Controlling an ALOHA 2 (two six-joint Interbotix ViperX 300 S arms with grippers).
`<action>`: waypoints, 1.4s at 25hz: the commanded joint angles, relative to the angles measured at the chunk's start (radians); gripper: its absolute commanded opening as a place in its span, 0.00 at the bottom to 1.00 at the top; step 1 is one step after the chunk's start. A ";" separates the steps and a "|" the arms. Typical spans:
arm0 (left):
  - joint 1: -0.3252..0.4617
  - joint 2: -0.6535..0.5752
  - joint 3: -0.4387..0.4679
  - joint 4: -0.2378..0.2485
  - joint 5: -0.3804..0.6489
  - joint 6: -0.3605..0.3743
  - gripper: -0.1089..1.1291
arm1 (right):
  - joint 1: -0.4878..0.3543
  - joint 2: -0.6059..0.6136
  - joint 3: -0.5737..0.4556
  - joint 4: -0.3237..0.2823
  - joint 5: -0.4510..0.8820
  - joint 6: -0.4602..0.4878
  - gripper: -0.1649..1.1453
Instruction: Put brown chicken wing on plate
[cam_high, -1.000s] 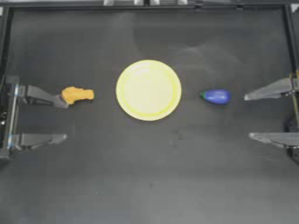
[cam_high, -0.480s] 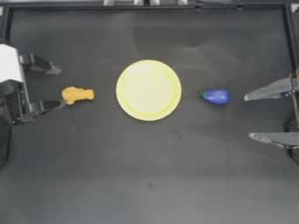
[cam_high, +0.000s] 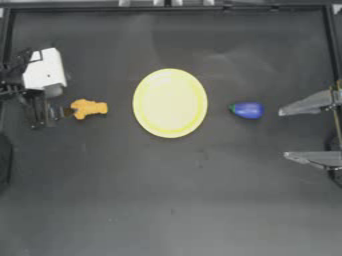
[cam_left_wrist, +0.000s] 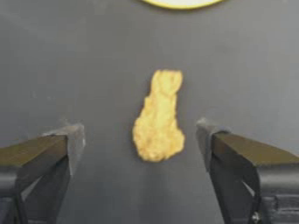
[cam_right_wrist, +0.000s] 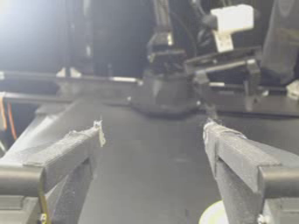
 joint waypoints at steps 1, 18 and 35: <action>0.012 0.055 -0.031 -0.032 -0.008 0.041 0.92 | -0.002 0.008 -0.011 0.003 -0.003 0.000 0.88; 0.101 0.316 -0.063 -0.186 -0.069 0.224 0.92 | 0.000 0.006 -0.006 0.003 -0.003 0.003 0.88; 0.101 0.419 -0.091 -0.207 -0.071 0.238 0.85 | -0.002 0.006 -0.003 0.003 -0.005 0.005 0.88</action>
